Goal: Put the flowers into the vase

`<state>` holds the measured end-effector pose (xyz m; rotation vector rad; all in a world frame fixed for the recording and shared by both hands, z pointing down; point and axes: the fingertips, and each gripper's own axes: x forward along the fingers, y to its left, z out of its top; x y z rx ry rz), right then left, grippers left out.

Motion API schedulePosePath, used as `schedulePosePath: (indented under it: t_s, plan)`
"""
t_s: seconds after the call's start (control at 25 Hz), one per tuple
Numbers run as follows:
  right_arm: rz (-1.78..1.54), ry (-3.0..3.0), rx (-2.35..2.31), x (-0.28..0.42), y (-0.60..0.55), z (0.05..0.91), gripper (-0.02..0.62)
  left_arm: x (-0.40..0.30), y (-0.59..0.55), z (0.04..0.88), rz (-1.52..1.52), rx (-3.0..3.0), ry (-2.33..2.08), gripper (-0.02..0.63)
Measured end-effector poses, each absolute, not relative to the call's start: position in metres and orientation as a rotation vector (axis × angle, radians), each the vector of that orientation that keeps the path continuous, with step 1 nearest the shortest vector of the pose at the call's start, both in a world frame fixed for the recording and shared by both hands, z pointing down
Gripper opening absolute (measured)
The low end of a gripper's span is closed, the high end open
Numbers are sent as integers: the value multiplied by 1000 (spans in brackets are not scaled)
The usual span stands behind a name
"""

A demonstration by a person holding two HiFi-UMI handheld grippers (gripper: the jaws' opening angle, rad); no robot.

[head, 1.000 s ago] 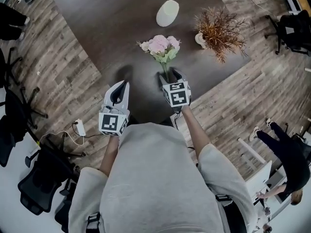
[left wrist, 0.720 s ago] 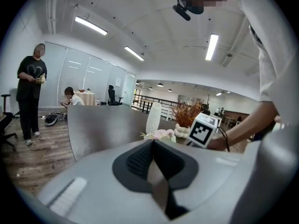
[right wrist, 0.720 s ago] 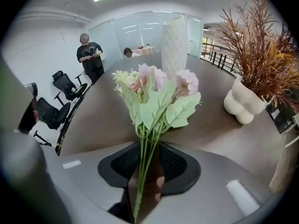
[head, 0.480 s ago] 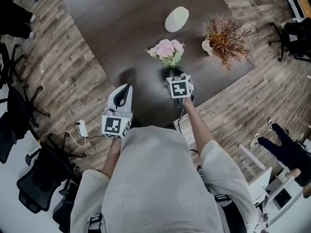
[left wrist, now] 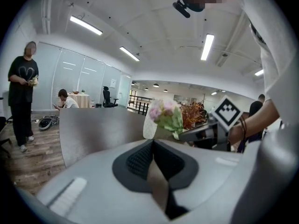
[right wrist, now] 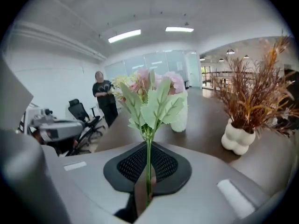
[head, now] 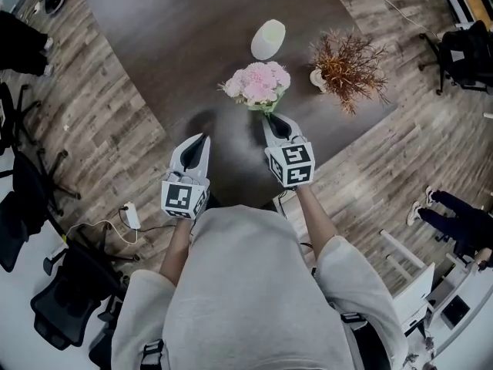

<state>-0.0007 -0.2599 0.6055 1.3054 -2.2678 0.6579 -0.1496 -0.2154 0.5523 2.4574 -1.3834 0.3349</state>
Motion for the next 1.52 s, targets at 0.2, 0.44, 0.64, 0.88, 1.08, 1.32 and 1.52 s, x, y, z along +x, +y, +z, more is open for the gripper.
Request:
schedulePosePath:
  t_s: [0.2, 0.44, 0.64, 0.88, 1.08, 1.32, 1.52]
  plan:
    - [588, -2479, 1450, 8, -278, 531, 15, -135, -247, 553, 337, 2549, -1338, 13]
    - [495, -2669, 1614, 31, -318, 452, 17, -98, -314, 561, 366, 2681, -1246, 329]
    - [369, -2748, 1689, 41, -356, 408, 17, -63, -368, 582, 480, 2782, -1172, 459]
    - [250, -2793, 1725, 44, -410, 380, 17, -13, -430, 591, 545, 2851, -1136, 497]
    - [200, -2804, 1760, 44, -439, 373, 18, 15, -451, 591, 556, 2886, -1104, 499]
    - [174, -2824, 1749, 38, -465, 373, 18, 26, -466, 594, 582, 2892, -1072, 407]
    - [150, -2839, 1739, 34, -480, 376, 20, 30, -466, 595, 554, 2890, -1081, 348]
